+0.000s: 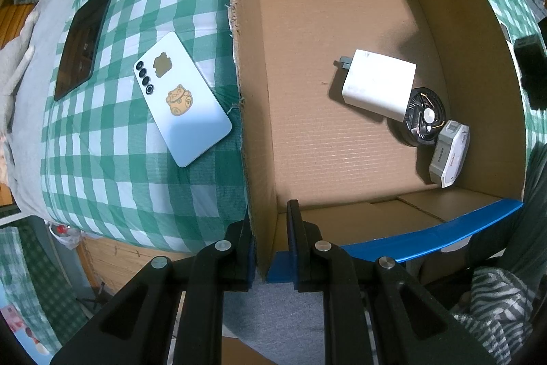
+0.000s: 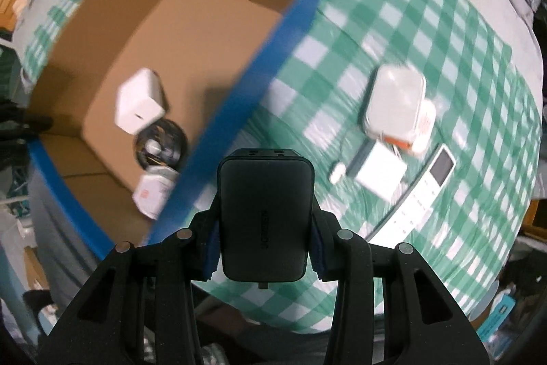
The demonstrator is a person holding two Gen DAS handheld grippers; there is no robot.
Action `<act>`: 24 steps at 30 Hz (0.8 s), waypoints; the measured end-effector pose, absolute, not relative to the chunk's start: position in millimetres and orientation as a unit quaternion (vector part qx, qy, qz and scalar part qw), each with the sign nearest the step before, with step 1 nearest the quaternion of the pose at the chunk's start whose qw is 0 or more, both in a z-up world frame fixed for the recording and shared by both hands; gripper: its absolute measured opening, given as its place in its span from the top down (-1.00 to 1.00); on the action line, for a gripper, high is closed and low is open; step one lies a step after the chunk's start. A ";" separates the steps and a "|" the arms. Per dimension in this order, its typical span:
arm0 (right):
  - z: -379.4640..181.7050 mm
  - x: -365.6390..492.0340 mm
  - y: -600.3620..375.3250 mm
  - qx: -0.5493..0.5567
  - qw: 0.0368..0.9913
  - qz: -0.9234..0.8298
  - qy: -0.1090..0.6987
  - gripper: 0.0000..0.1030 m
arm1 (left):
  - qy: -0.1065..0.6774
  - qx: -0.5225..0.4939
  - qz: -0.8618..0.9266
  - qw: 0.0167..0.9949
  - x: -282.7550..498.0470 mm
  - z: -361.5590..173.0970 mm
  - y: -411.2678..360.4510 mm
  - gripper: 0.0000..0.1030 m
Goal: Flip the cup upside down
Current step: 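Carry the black adapter with the right gripper into the box and release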
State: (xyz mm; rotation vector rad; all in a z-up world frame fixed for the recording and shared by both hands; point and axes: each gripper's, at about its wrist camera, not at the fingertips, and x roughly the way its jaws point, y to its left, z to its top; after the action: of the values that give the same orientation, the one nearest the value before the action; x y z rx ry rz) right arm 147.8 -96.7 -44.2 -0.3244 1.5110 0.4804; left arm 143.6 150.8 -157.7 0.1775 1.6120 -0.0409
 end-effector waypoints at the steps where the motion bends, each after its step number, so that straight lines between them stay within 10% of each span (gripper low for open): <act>1: -36.8 146.6 -91.3 -0.147 0.691 0.218 0.673 0.21 | 0.720 0.079 -0.018 0.689 143.3 -157.7 150.7 0.73; 24: -81.9 137.2 -3.1 -0.187 0.651 0.291 0.676 0.21 | 0.720 0.079 -0.018 0.689 143.5 -158.0 150.5 0.73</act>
State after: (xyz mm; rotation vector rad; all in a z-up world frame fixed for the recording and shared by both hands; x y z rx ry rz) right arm 137.2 -3.1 -81.9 -0.4251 1.5342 0.6604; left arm 143.5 150.5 -158.0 0.1778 1.6104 -0.0406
